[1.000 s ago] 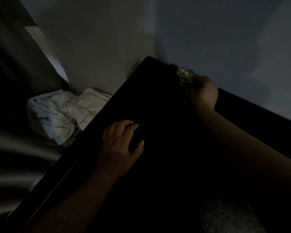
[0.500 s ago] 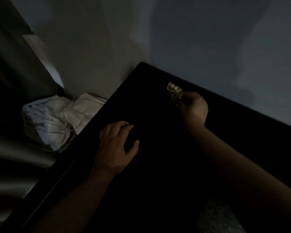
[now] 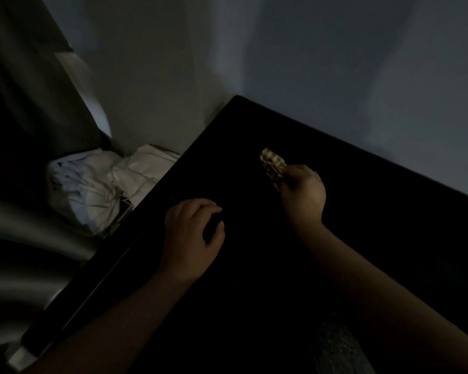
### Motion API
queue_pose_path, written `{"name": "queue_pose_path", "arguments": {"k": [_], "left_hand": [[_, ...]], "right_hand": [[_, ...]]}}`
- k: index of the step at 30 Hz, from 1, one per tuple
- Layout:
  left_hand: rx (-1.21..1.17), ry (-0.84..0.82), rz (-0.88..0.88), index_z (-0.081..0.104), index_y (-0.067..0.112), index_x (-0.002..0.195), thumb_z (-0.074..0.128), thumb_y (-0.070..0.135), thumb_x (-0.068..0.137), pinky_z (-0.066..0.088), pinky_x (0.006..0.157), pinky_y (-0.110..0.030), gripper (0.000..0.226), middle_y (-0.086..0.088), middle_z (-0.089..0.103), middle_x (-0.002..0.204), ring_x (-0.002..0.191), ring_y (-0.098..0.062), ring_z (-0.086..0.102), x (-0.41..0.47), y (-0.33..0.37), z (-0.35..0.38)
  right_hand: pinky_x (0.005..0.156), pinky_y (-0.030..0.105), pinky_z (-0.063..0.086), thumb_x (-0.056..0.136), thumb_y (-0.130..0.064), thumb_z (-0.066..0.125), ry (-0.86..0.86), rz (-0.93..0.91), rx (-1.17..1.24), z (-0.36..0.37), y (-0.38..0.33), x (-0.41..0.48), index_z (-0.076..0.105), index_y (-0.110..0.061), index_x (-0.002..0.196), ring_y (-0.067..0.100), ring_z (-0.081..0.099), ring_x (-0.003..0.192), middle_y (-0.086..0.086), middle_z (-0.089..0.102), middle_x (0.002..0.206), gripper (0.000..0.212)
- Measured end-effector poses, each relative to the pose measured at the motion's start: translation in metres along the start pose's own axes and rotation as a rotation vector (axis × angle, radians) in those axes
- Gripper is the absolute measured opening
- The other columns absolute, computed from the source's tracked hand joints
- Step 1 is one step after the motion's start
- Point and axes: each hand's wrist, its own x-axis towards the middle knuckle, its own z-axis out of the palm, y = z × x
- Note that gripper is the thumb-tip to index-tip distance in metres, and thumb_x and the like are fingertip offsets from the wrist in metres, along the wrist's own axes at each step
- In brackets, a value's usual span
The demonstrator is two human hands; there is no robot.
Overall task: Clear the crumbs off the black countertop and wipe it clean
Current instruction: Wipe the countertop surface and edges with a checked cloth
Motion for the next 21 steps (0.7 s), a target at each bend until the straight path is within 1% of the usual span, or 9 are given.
{"name": "queue_pose_path", "arguments": {"k": [2, 4, 9, 11, 13, 14, 16, 18, 21], "left_hand": [[0.008, -0.027, -0.018, 0.067, 0.020, 0.101, 0.051, 0.035, 0.081, 0.043, 0.089, -0.043, 0.029, 0.007, 0.059, 0.108, 0.101, -0.016, 0.054, -0.020, -0.003, -0.006], [0.012, -0.036, -0.045, 0.067, 0.020, 0.102, 0.050, 0.036, 0.081, 0.043, 0.089, -0.045, 0.031, 0.007, 0.060, 0.109, 0.102, -0.017, 0.054, -0.036, -0.008, -0.015], [0.067, -0.011, -0.078, 0.068, 0.015, 0.101, 0.049, 0.035, 0.080, 0.045, 0.086, -0.045, 0.035, 0.002, 0.062, 0.109, 0.101, -0.021, 0.056, -0.056, -0.024, -0.040], [0.092, -0.020, -0.071, 0.068, 0.015, 0.102, 0.048, 0.036, 0.080, 0.045, 0.087, -0.044, 0.037, 0.000, 0.062, 0.109, 0.101, -0.023, 0.056, -0.063, -0.033, -0.046], [0.096, -0.027, -0.074, 0.068, 0.015, 0.106, 0.047, 0.037, 0.081, 0.045, 0.088, -0.045, 0.040, 0.000, 0.061, 0.111, 0.103, -0.024, 0.056, -0.069, -0.040, -0.049], [0.098, -0.027, -0.080, 0.067, 0.015, 0.108, 0.047, 0.038, 0.082, 0.044, 0.090, -0.044, 0.040, 0.000, 0.061, 0.113, 0.104, -0.023, 0.055, -0.072, -0.041, -0.049], [0.106, -0.018, -0.089, 0.067, 0.016, 0.110, 0.046, 0.037, 0.083, 0.043, 0.091, -0.043, 0.041, 0.002, 0.061, 0.114, 0.107, -0.021, 0.054, -0.077, -0.041, -0.048], [0.096, -0.021, -0.092, 0.067, 0.016, 0.111, 0.045, 0.037, 0.084, 0.043, 0.091, -0.044, 0.041, 0.002, 0.061, 0.115, 0.108, -0.020, 0.054, -0.077, -0.041, -0.048], [0.075, -0.051, -0.102, 0.066, 0.018, 0.113, 0.043, 0.040, 0.084, 0.042, 0.093, -0.045, 0.043, 0.003, 0.060, 0.117, 0.109, -0.020, 0.053, -0.076, -0.043, -0.052]], "right_hand": [[0.080, 0.029, 0.043, 0.085, -0.013, 0.065, -0.015, -0.017, 0.019, 0.006, -0.007, -0.015, 0.074, -0.010, 0.100, 0.028, 0.059, 0.095, 0.007, 0.067, 0.103, 0.019], [0.080, 0.030, 0.045, 0.083, -0.011, 0.066, -0.029, -0.046, 0.069, 0.010, -0.016, -0.032, 0.074, -0.012, 0.102, 0.026, 0.060, 0.094, 0.006, 0.067, 0.102, 0.020], [0.080, 0.039, 0.052, 0.078, -0.007, 0.070, -0.115, -0.115, 0.136, 0.014, -0.031, -0.059, 0.075, -0.011, 0.095, 0.025, 0.063, 0.091, 0.004, 0.069, 0.096, 0.018], [0.080, 0.041, 0.052, 0.079, -0.009, 0.070, -0.081, -0.096, 0.154, 0.010, -0.031, -0.052, 0.076, -0.011, 0.091, 0.026, 0.065, 0.089, 0.005, 0.071, 0.095, 0.014], [0.081, 0.039, 0.053, 0.082, -0.013, 0.069, -0.008, -0.057, 0.139, 0.008, -0.032, -0.048, 0.076, -0.013, 0.092, 0.025, 0.066, 0.088, 0.004, 0.072, 0.097, 0.013], [0.083, 0.035, 0.052, 0.082, -0.014, 0.069, 0.004, -0.037, 0.123, 0.011, -0.035, -0.052, 0.076, -0.014, 0.095, 0.025, 0.065, 0.091, 0.003, 0.072, 0.099, 0.014], [0.085, 0.026, 0.045, 0.081, -0.009, 0.069, 0.004, -0.047, 0.097, 0.020, -0.043, -0.069, 0.076, -0.013, 0.099, 0.026, 0.063, 0.097, 0.002, 0.071, 0.105, 0.019], [0.086, 0.022, 0.041, 0.079, -0.006, 0.071, -0.034, -0.076, 0.117, 0.028, -0.049, -0.086, 0.075, -0.011, 0.100, 0.024, 0.061, 0.101, 0.001, 0.070, 0.108, 0.022], [0.091, 0.026, 0.045, 0.077, -0.005, 0.073, -0.082, -0.129, 0.150, 0.031, -0.050, -0.106, 0.075, -0.013, 0.102, 0.022, 0.061, 0.103, -0.001, 0.070, 0.108, 0.026]]}}
